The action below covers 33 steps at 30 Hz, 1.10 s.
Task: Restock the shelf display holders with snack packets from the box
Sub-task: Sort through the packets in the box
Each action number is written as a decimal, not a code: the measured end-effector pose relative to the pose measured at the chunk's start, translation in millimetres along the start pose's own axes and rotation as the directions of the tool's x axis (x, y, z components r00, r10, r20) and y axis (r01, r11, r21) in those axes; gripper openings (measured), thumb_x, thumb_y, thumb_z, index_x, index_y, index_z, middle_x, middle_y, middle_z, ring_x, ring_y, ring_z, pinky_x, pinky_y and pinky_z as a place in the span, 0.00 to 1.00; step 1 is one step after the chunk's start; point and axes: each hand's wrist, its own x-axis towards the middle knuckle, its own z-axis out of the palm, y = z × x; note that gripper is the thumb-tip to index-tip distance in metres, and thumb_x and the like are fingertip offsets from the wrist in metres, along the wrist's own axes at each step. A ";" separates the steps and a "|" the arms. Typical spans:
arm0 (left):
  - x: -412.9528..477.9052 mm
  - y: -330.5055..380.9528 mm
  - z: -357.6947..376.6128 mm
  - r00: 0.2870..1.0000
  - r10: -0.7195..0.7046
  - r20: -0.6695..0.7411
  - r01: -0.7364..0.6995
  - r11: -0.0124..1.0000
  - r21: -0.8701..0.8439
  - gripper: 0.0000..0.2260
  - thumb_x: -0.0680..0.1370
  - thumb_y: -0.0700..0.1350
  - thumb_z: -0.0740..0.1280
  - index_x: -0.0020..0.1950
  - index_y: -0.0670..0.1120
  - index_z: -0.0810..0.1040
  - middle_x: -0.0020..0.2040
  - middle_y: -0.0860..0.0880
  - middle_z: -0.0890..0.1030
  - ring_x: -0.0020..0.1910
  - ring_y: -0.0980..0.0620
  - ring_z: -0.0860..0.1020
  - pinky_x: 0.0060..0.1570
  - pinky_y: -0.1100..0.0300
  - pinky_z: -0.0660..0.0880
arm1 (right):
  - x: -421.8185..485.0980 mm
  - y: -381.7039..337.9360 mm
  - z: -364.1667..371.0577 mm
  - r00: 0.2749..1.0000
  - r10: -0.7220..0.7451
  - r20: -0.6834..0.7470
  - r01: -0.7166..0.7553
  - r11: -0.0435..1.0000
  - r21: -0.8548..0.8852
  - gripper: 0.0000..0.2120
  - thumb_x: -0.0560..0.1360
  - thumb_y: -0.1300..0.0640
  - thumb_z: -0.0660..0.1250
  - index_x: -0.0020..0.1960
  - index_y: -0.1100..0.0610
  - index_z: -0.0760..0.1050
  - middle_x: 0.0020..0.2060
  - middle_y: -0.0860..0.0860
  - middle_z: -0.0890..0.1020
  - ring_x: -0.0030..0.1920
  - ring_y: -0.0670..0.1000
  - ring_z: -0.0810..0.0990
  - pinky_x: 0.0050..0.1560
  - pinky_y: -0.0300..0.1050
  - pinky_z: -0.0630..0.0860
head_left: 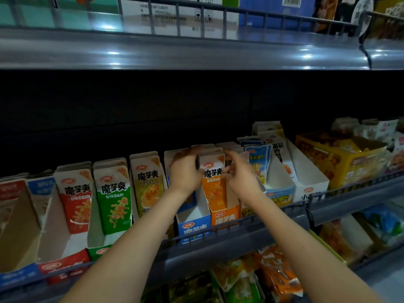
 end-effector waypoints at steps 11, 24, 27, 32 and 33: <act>0.0 -1.7 6.1 0.996 0.034 -0.079 -0.026 0.995 0.100 0.21 0.75 0.45 0.70 0.68 0.47 0.73 0.64 0.43 0.75 0.63 0.42 0.72 0.60 0.53 0.69 | -14.6 12.9 6.1 0.992 -0.123 -0.038 0.126 0.989 0.080 0.24 0.74 0.68 0.67 0.68 0.57 0.70 0.58 0.52 0.75 0.54 0.42 0.73 0.50 0.21 0.68; -17.3 -1.1 -5.7 0.995 -0.041 -0.089 0.042 0.999 0.010 0.21 0.75 0.47 0.70 0.67 0.47 0.73 0.61 0.44 0.77 0.62 0.43 0.73 0.58 0.55 0.70 | -33.6 7.0 -0.7 0.999 -0.046 -0.022 0.049 0.990 0.136 0.24 0.73 0.64 0.70 0.67 0.54 0.70 0.58 0.48 0.75 0.56 0.42 0.74 0.50 0.19 0.67; -32.1 0.1 -17.4 0.994 -0.084 -0.068 0.084 0.996 -0.003 0.19 0.76 0.48 0.68 0.66 0.48 0.73 0.59 0.44 0.76 0.61 0.43 0.72 0.53 0.57 0.68 | -56.1 -1.6 -11.7 0.999 0.016 -0.046 -0.007 0.981 0.193 0.21 0.74 0.63 0.69 0.65 0.55 0.72 0.56 0.44 0.73 0.53 0.40 0.74 0.48 0.19 0.68; -81.7 11.5 -50.2 0.986 -0.076 -0.151 0.058 0.991 -0.123 0.11 0.77 0.44 0.68 0.58 0.45 0.79 0.54 0.46 0.77 0.55 0.47 0.75 0.51 0.60 0.68 | -116.6 -8.5 -24.3 0.992 0.100 -0.078 -0.068 0.940 0.333 0.14 0.74 0.62 0.69 0.57 0.51 0.74 0.50 0.49 0.79 0.47 0.40 0.78 0.47 0.29 0.75; -97.3 12.1 -54.7 0.984 -0.062 -0.164 0.039 0.989 -0.142 0.09 0.76 0.43 0.68 0.56 0.44 0.80 0.52 0.47 0.78 0.52 0.48 0.77 0.49 0.59 0.70 | -132.9 -8.8 -23.3 0.989 0.137 -0.052 -0.109 0.927 0.360 0.11 0.75 0.62 0.69 0.55 0.52 0.75 0.48 0.49 0.80 0.46 0.41 0.79 0.46 0.31 0.76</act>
